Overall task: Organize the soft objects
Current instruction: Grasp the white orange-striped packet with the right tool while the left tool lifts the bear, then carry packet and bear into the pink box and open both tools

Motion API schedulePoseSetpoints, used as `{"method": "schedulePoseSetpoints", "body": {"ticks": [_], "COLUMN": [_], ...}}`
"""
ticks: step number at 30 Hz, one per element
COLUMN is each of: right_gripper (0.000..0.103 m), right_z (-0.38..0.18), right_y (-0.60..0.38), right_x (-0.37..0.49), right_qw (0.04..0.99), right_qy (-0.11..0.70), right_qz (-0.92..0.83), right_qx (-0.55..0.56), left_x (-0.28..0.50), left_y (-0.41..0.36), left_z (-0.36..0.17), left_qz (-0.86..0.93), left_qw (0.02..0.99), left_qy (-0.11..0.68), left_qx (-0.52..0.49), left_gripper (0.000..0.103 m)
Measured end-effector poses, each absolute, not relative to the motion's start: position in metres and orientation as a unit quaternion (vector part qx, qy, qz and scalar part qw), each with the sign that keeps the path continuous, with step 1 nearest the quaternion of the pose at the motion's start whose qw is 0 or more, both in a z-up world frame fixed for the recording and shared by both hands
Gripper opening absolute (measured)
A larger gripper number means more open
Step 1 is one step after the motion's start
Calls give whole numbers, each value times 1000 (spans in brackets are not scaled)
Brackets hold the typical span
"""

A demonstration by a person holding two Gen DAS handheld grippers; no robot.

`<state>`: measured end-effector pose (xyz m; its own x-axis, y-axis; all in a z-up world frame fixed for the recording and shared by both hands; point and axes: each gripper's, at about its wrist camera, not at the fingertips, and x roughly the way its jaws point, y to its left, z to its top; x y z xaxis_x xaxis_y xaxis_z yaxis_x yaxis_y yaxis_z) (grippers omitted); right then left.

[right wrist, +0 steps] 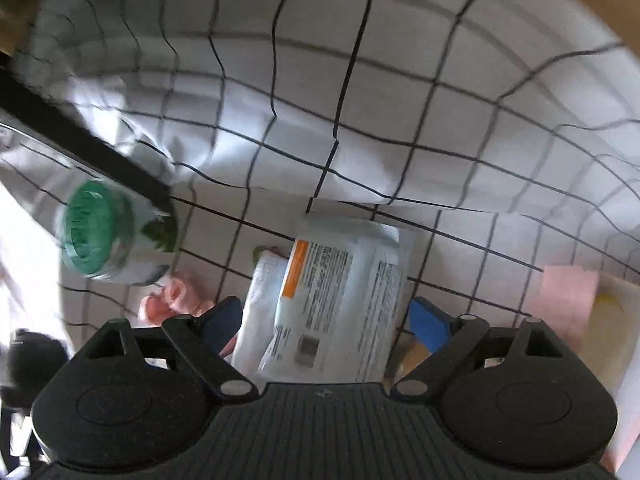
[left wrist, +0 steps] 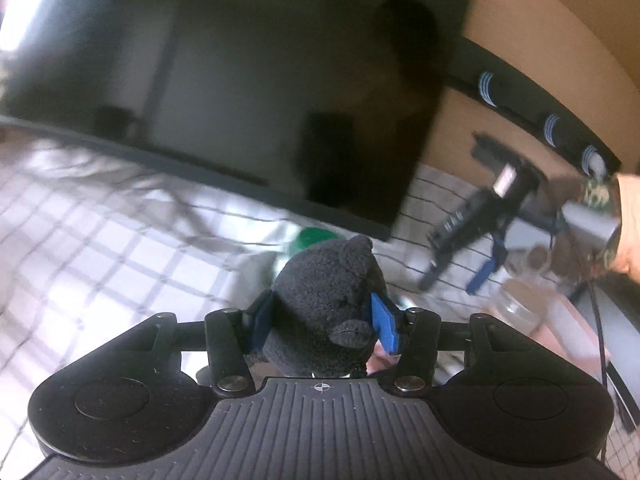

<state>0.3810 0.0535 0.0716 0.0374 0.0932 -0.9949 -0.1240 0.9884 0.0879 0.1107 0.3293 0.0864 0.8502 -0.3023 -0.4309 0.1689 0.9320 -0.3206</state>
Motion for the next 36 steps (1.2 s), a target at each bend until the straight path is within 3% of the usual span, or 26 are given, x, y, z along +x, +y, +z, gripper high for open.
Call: {"method": "schedulePoseSetpoints", "body": {"ticks": [6, 14, 25, 36], "right_gripper": [79, 74, 73, 73], "right_z": [44, 40, 156, 261], "right_y": [61, 66, 51, -64], "right_x": [392, 388, 338, 280], "right_qw": [693, 703, 765, 861], "right_qy": [718, 708, 631, 499], "right_qz": [52, 54, 127, 89], "right_qx": [-30, -36, 2, 47], "left_x": [108, 105, 142, 188], "left_y": [357, 357, 322, 242], "left_z": [68, 67, 128, 191], "left_qz": [-88, -101, -141, -195], "left_qw": [947, 944, 959, 959], "left_qy": [255, 252, 215, 201], "left_qx": [-175, -186, -117, -51], "left_gripper": [57, 57, 57, 57]}}
